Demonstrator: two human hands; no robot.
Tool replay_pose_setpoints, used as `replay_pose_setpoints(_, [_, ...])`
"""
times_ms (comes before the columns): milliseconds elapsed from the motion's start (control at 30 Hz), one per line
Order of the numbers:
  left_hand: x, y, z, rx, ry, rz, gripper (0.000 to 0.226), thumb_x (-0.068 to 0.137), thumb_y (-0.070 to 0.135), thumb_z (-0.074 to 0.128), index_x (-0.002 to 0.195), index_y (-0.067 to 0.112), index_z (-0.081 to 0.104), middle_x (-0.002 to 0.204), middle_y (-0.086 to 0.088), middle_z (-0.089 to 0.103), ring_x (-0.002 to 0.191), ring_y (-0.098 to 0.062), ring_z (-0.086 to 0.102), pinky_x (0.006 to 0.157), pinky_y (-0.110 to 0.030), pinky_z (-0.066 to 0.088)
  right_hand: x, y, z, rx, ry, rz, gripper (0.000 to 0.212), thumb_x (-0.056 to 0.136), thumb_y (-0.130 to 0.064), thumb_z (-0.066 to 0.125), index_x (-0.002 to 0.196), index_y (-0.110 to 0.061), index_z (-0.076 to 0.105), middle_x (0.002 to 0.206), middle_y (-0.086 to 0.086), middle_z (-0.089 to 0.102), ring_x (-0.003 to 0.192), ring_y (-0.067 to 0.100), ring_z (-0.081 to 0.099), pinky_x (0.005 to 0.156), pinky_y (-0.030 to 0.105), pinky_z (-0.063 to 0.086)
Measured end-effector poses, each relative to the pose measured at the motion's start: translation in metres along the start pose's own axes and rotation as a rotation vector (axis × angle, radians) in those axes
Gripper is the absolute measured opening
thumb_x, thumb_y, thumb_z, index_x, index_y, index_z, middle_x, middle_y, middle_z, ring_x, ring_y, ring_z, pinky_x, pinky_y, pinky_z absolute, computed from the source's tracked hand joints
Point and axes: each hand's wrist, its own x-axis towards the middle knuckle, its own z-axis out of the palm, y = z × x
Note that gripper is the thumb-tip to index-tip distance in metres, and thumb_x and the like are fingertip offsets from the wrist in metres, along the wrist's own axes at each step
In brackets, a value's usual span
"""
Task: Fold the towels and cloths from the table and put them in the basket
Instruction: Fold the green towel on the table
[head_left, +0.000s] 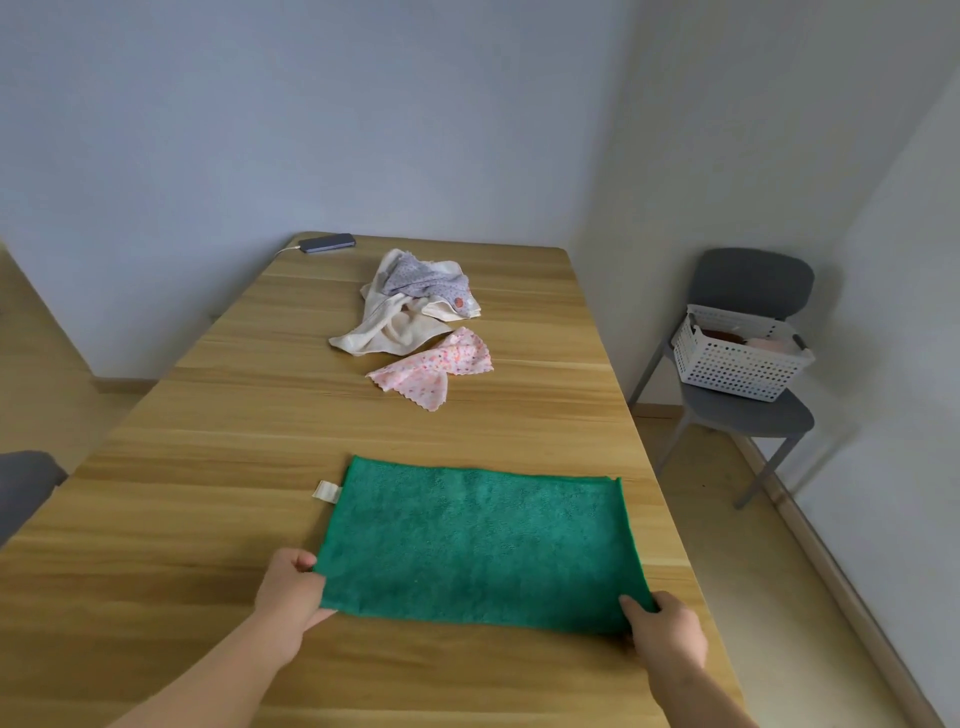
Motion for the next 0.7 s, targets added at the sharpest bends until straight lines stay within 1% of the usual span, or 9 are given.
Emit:
replay_pose_setpoints(100, [-0.006, 0.003, 0.011, 0.071, -0.146, 0.046, 0.038, 0.088, -0.016, 0.040, 0.102, 0.018, 0.049, 0.136, -0.015, 0.042, 0.100, -0.031, 0.059, 0.074, -0.040, 0.057, 0.007, -0.003, -0.006, 0.142, 0.128, 0.085, 0.021, 0.087, -0.013, 0.059, 0.107, -0.005, 0.061, 0.085, 0.011, 0.063, 0.082, 0.035, 0.064, 0.078, 0.042, 0.055])
replay_pose_setpoints(167, [-0.011, 0.004, 0.017, 0.179, -0.222, 0.039, 0.044, 0.088, -0.017, 0.039, 0.097, 0.023, 0.055, 0.147, -0.011, 0.031, 0.117, -0.033, 0.051, 0.077, -0.038, 0.057, 0.007, -0.007, -0.010, 0.389, 0.188, 0.181, 0.040, 0.084, -0.005, 0.062, 0.123, -0.007, 0.052, 0.093, 0.011, 0.057, 0.086, 0.034, 0.061, 0.078, 0.043, 0.054])
replay_pose_setpoints(200, [-0.012, 0.004, 0.018, 0.209, -0.253, 0.032, 0.045, 0.088, -0.016, 0.038, 0.096, 0.023, 0.058, 0.150, -0.011, 0.027, 0.125, -0.032, 0.045, 0.081, -0.037, 0.055, 0.007, -0.009, -0.011, 0.522, 0.183, 0.238, 0.046, 0.083, -0.004, 0.065, 0.126, -0.008, 0.049, 0.094, 0.012, 0.055, 0.084, 0.032, 0.058, 0.073, 0.042, 0.053])
replay_pose_setpoints(300, [-0.011, 0.006, 0.016, 0.174, -0.345, -0.027, 0.037, 0.089, -0.011, 0.043, 0.100, 0.019, 0.061, 0.151, -0.008, 0.028, 0.135, -0.029, 0.033, 0.092, -0.040, 0.047, 0.003, -0.023, -0.010, 0.781, 0.076, 0.347, 0.025, 0.082, -0.007, 0.071, 0.102, -0.007, 0.056, 0.082, 0.009, 0.055, 0.072, 0.026, 0.054, 0.058, 0.031, 0.045])
replay_pose_setpoints(400, [-0.010, 0.012, 0.011, 0.111, -0.379, -0.084, 0.034, 0.090, -0.007, 0.045, 0.111, 0.016, 0.060, 0.150, -0.008, 0.028, 0.133, -0.028, 0.033, 0.094, -0.042, 0.045, -0.009, -0.046, 0.002, 0.698, 0.004, 0.145, 0.004, 0.087, -0.009, 0.064, 0.088, -0.011, 0.061, 0.088, 0.007, 0.062, 0.081, 0.024, 0.056, 0.067, 0.031, 0.046])
replay_pose_setpoints(500, [-0.009, 0.013, 0.012, 0.071, -0.355, -0.114, 0.033, 0.093, -0.001, 0.046, 0.120, 0.013, 0.057, 0.147, -0.007, 0.031, 0.125, -0.027, 0.038, 0.089, -0.040, 0.045, -0.034, -0.082, 0.017, 0.644, -0.111, -0.114, 0.009, 0.092, -0.008, 0.057, 0.094, -0.014, 0.063, 0.084, -0.001, 0.065, 0.076, 0.015, 0.060, 0.061, 0.025, 0.046])
replay_pose_setpoints(567, [-0.007, 0.012, 0.013, 0.014, -0.337, -0.158, 0.028, 0.092, 0.007, 0.052, 0.120, 0.012, 0.056, 0.136, -0.010, 0.046, 0.119, -0.028, 0.048, 0.088, -0.040, 0.047, -0.049, -0.102, 0.032, 0.588, -0.220, -0.231, 0.011, 0.092, -0.010, 0.057, 0.090, -0.019, 0.062, 0.088, -0.002, 0.068, 0.080, 0.015, 0.064, 0.066, 0.027, 0.051])
replay_pose_setpoints(633, [-0.006, 0.011, 0.013, -0.117, -0.350, -0.233, 0.033, 0.087, 0.014, 0.061, 0.119, 0.012, 0.053, 0.122, -0.013, 0.056, 0.108, -0.030, 0.058, 0.087, -0.040, 0.051, -0.062, -0.115, 0.053, 0.445, -0.325, -0.361, 0.007, 0.091, -0.014, 0.059, 0.087, -0.020, 0.062, 0.088, -0.002, 0.069, 0.084, 0.017, 0.065, 0.075, 0.032, 0.054])
replay_pose_setpoints(700, [-0.003, 0.011, 0.013, -0.186, -0.354, -0.260, 0.033, 0.089, 0.027, 0.060, 0.118, 0.012, 0.055, 0.119, -0.014, 0.058, 0.106, -0.031, 0.060, 0.090, -0.043, 0.051, -0.075, -0.120, 0.075, 0.188, -0.421, -0.504, 0.006, 0.090, -0.023, 0.061, 0.095, -0.021, 0.063, 0.093, -0.006, 0.067, 0.089, 0.015, 0.062, 0.081, 0.030, 0.051])
